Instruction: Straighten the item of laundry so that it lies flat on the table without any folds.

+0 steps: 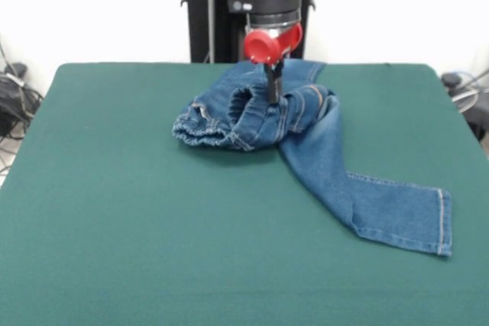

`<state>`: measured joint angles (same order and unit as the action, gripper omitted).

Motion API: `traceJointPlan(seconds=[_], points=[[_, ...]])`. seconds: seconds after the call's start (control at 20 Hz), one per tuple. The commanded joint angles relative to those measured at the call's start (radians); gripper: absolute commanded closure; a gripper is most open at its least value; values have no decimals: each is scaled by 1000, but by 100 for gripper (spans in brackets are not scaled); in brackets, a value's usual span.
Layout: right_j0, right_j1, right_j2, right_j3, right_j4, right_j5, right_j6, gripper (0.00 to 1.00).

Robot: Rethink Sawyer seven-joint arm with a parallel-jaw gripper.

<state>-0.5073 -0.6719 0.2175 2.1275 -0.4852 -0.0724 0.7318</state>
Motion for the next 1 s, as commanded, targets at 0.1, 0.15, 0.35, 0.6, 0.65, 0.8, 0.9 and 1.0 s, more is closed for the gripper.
traceJointPlan(seconds=[0.1, 0.15, 0.35, 0.6, 0.65, 0.8, 0.9, 1.0], points=[[205, -255, -115, 131, 181, 156, 332, 100], [227, -277, -132, 136, 198, 176, 329, 100], [285, -315, -184, 144, 234, 190, 320, 100], [301, -290, -198, 127, 255, 178, 307, 100], [301, -290, -199, 129, 256, 175, 305, 100], [276, -272, -186, 130, 251, 154, 295, 100], [255, -259, -177, 134, 246, 137, 290, 100], [231, -243, -164, 139, 236, 117, 286, 100]])
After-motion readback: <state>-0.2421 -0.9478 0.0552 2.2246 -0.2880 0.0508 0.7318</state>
